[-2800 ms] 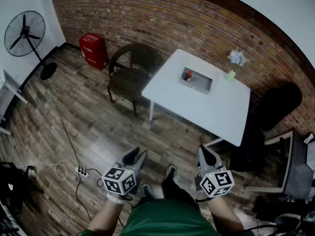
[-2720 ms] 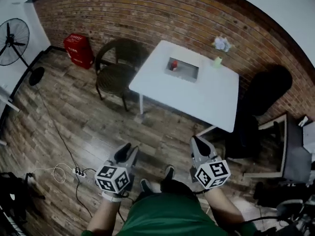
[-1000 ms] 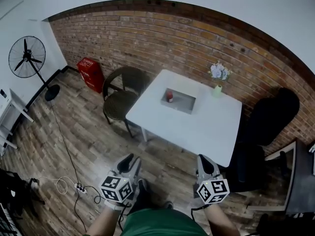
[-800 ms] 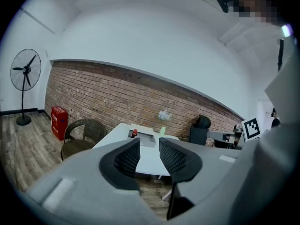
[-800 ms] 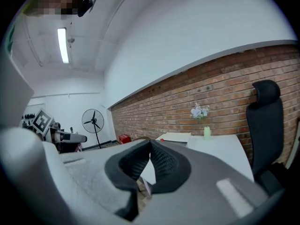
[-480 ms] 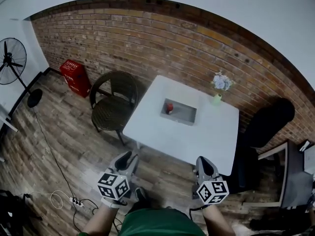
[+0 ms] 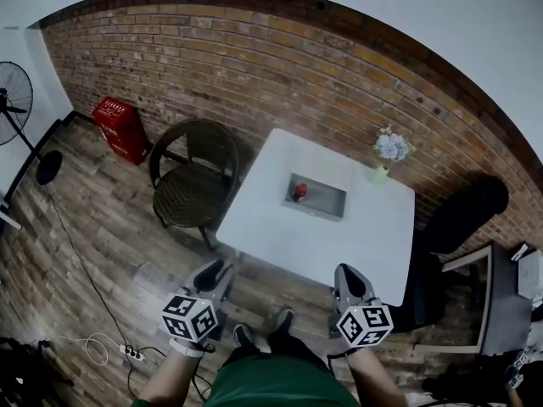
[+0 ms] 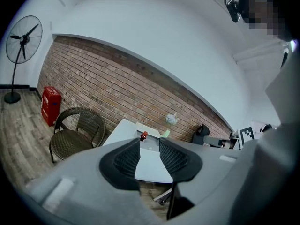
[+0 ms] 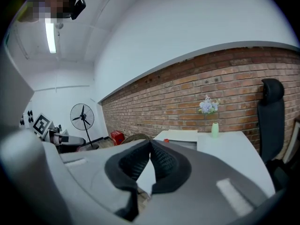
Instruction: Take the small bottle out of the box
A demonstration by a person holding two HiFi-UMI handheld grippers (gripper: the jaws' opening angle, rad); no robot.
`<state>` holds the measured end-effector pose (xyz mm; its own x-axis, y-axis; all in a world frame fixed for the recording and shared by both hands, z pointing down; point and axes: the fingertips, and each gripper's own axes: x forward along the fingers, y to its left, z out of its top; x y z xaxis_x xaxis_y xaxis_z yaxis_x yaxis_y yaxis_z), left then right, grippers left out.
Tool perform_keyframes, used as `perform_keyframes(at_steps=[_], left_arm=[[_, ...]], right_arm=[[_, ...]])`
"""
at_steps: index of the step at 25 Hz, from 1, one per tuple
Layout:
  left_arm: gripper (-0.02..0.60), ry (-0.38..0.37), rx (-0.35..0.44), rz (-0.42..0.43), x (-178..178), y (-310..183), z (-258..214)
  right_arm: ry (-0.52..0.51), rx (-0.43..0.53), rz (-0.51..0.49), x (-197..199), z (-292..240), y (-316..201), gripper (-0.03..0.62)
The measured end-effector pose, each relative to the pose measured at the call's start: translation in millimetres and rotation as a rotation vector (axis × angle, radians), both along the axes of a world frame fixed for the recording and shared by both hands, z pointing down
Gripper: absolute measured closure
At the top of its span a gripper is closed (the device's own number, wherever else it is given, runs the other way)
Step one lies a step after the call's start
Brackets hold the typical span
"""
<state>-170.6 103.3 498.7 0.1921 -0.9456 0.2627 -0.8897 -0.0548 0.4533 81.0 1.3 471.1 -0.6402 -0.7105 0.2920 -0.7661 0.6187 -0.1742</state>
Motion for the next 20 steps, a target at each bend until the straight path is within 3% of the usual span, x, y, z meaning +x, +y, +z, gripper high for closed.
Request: perform_keyframes(at_steps=[8,14,20], left_arm=[[0.445,-0.046,0.026,-0.052,-27,-35,-8],[0.445,-0.105,0.016,-0.163,-64,-55,-22],[0.445,-0.12,-0.006,-0.135,-38,-120,-11]], right_arm=[[0.0,-0.031,-0.021,-33,30,-66,0.591],[-0.001,-0.05,-0.048,-54,50,-120,0.591],[0.031,-0.106,-0.07,-56,83,-182,0.589]])
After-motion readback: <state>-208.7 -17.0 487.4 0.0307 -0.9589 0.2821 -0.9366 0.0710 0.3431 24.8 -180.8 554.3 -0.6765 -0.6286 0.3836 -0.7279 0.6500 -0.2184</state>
